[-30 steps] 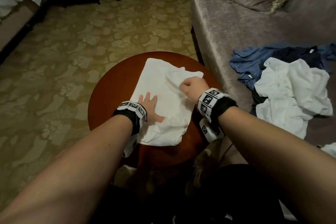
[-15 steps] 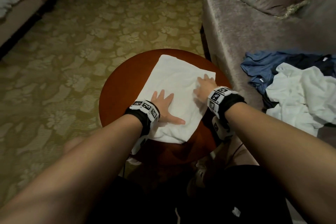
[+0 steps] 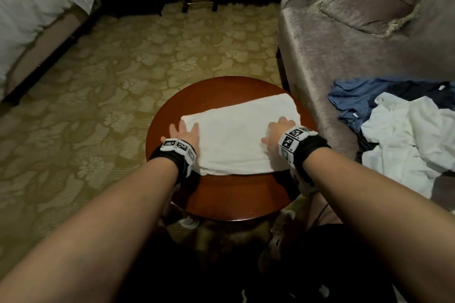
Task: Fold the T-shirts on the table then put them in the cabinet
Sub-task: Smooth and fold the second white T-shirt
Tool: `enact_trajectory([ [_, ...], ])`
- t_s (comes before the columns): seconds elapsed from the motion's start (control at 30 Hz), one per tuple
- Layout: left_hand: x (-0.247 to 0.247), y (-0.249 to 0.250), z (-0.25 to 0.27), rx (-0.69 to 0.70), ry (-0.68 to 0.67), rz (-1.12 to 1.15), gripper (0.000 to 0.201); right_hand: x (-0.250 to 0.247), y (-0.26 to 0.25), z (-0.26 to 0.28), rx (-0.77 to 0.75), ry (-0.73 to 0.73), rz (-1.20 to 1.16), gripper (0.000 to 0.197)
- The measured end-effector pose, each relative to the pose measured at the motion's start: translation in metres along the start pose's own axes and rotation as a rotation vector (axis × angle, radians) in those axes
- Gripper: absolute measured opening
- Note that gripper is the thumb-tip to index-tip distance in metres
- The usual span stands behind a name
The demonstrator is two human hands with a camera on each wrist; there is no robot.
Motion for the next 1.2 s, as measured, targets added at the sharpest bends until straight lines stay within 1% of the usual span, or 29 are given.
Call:
enact_trajectory([
  [0.03,-0.007,-0.007,0.001,-0.036,0.043,0.111,0.077,0.006,0.003,0.001,0.030,-0.021,0.001,0.062],
  [0.07,-0.011,-0.012,0.001,-0.070,0.065,0.221,0.064,0.014,0.005,0.003,0.054,-0.067,0.007,0.074],
  [0.1,-0.008,-0.015,0.000,-0.106,0.054,0.316,0.057,0.023,0.006,0.004,0.069,-0.114,0.014,0.085],
  [0.13,-0.002,-0.016,0.000,-0.138,0.029,0.403,0.054,0.031,0.008,0.006,0.083,-0.155,0.022,0.093],
  [0.17,0.004,-0.013,0.000,-0.166,0.001,0.476,0.058,0.037,0.009,0.007,0.096,-0.180,0.026,0.098],
  [0.23,0.015,-0.008,-0.001,-0.212,-0.042,0.569,0.073,0.046,0.009,0.011,0.111,-0.203,0.016,0.102],
  [0.33,0.020,-0.010,-0.008,-0.265,-0.053,0.565,0.096,0.043,0.010,0.011,0.125,-0.188,-0.006,0.105],
  [0.37,0.022,-0.013,-0.010,-0.292,-0.064,0.584,0.101,0.039,0.012,0.009,0.122,-0.171,-0.008,0.105],
  [0.4,0.024,-0.014,-0.012,-0.307,-0.079,0.595,0.100,0.036,0.015,0.007,0.118,-0.157,-0.008,0.105],
  [0.43,0.024,-0.013,-0.014,-0.295,-0.082,0.581,0.094,0.035,0.018,0.004,0.118,-0.156,-0.010,0.106],
  [0.53,0.015,-0.003,-0.015,-0.189,-0.022,0.540,0.052,0.048,0.023,0.001,0.129,-0.214,-0.014,0.111],
  [0.6,0.014,0.002,-0.014,-0.151,-0.034,0.547,0.031,0.053,0.021,0.000,0.135,-0.221,-0.003,0.112],
  [0.63,0.015,0.000,-0.017,-0.162,-0.036,0.565,0.024,0.053,0.019,0.000,0.137,-0.221,-0.001,0.112],
  [0.67,0.015,-0.004,-0.016,-0.181,-0.019,0.631,0.023,0.052,0.016,-0.001,0.136,-0.223,-0.002,0.112],
  [0.7,0.015,-0.011,-0.015,-0.216,0.006,0.717,0.031,0.051,0.014,-0.002,0.130,-0.229,-0.007,0.112],
  [0.73,0.014,-0.016,-0.013,-0.228,0.034,0.791,0.045,0.049,0.010,-0.003,0.120,-0.238,-0.018,0.113],
  [0.77,0.012,-0.021,-0.013,-0.214,0.057,0.844,0.063,0.046,0.006,-0.003,0.109,-0.259,-0.038,0.112],
  [0.8,0.009,-0.025,-0.012,-0.165,0.073,0.873,0.079,0.041,0.002,0.000,0.101,-0.284,-0.069,0.110],
  [0.83,0.007,-0.026,-0.013,-0.109,0.059,0.856,0.083,0.036,-0.003,0.002,0.091,-0.302,-0.103,0.106],
  [0.87,0.006,-0.027,-0.015,-0.060,0.046,0.824,0.077,0.030,-0.008,0.004,0.075,-0.312,-0.141,0.098],
  [0.9,0.007,-0.031,-0.020,-0.044,0.039,0.771,0.065,0.022,-0.013,0.006,0.057,-0.303,-0.184,0.089],
  [0.93,0.005,-0.034,-0.020,-0.038,0.039,0.728,0.051,0.015,-0.016,0.005,0.044,-0.271,-0.230,0.078],
  [0.97,0.003,-0.036,-0.019,-0.051,0.031,0.672,0.042,0.008,-0.016,0.005,0.045,-0.224,-0.289,0.066],
  [1.03,0.000,-0.041,-0.019,-0.088,0.034,0.580,0.050,-0.004,-0.009,0.006,0.091,-0.110,-0.441,0.049],
  [1.07,-0.002,-0.042,-0.019,-0.101,0.041,0.558,0.051,-0.008,-0.004,0.009,0.119,-0.061,-0.498,0.042],
  [1.13,-0.006,-0.043,-0.018,-0.097,0.051,0.532,0.043,-0.012,0.002,0.015,0.160,-0.019,-0.540,0.029],
  [1.2,-0.009,-0.044,-0.018,-0.103,0.040,0.533,0.052,-0.017,0.010,0.018,0.191,0.045,-0.569,0.025],
])
Point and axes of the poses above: each hand's wrist, its own z-axis away from the middle knuckle, its own x-axis out of the palm, y = z × x, the point moved 10 cm from there along -z, towards the middle knuckle, and after that the axes turned 3 degrees about -y, right-handed, at the moved point
